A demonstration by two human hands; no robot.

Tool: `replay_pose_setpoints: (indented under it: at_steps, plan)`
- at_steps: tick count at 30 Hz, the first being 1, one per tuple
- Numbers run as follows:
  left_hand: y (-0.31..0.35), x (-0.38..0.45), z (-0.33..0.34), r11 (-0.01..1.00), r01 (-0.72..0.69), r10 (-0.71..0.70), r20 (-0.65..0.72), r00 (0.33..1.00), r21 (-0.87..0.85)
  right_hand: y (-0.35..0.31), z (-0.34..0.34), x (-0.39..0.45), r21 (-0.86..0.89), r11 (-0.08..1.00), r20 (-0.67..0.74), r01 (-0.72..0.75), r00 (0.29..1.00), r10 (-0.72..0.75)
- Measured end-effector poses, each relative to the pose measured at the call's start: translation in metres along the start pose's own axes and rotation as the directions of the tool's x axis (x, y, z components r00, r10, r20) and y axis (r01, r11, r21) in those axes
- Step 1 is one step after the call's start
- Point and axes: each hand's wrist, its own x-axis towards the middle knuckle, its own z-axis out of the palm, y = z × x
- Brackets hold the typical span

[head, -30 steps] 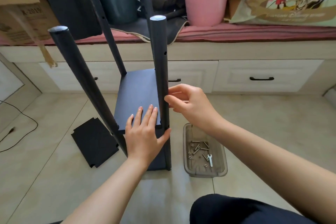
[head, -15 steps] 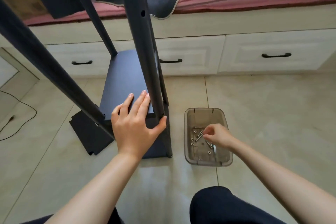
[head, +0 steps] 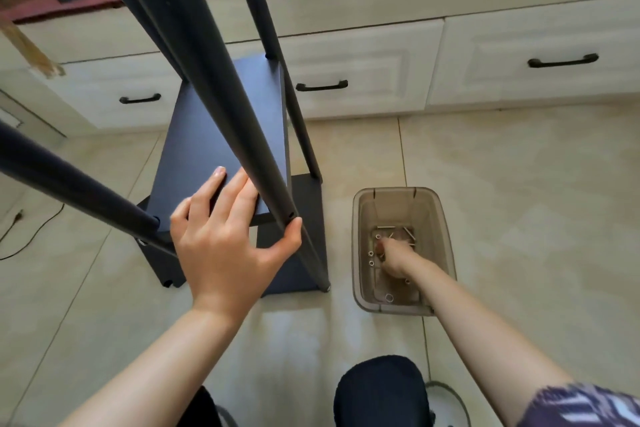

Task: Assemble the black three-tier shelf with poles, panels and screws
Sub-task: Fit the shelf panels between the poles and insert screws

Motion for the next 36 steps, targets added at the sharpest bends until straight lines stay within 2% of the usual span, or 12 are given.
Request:
replay_pose_setpoints:
  at_steps: [7, 13, 19, 25, 30, 36]
  plan:
    - [0.001, 0.001, 0.000, 1.000, 0.009, -0.009, -0.003, 1.000, -0.008, 0.001, 0.010, -0.007, -0.152, 0.987, -0.087, 0.051, 0.994, -0.065]
    - [0.002, 0.002, -0.002, 1.000, -0.011, 0.011, -0.013, 1.000, 0.007, 0.000, -0.012, -0.034, -0.138, 0.982, -0.118, 0.130, 0.982, -0.146]
    - [0.005, 0.004, -0.018, 0.997, 0.076, -0.071, 0.219, 0.973, -0.013, -0.026, -0.072, -0.097, 0.058, 0.961, -0.211, 0.270, 0.944, -0.253]
    - [0.010, 0.006, -0.033, 0.991, 0.128, -0.104, 0.379, 0.919, -0.039, -0.080, -0.131, -0.205, 0.311, 0.838, -0.298, 0.449, 0.883, -0.363]
    - [0.009, 0.004, -0.046, 0.996, 0.068, -0.041, 0.430, 0.902, -0.049, -0.120, -0.151, -0.261, 0.343, 0.809, -0.273, 0.478, 0.874, -0.401]
    - [-0.004, 0.013, -0.062, 0.993, -0.122, 0.100, 0.583, 0.806, -0.002, -0.135, -0.122, -0.269, 0.356, 0.841, -0.299, 0.407, 0.903, -0.310]
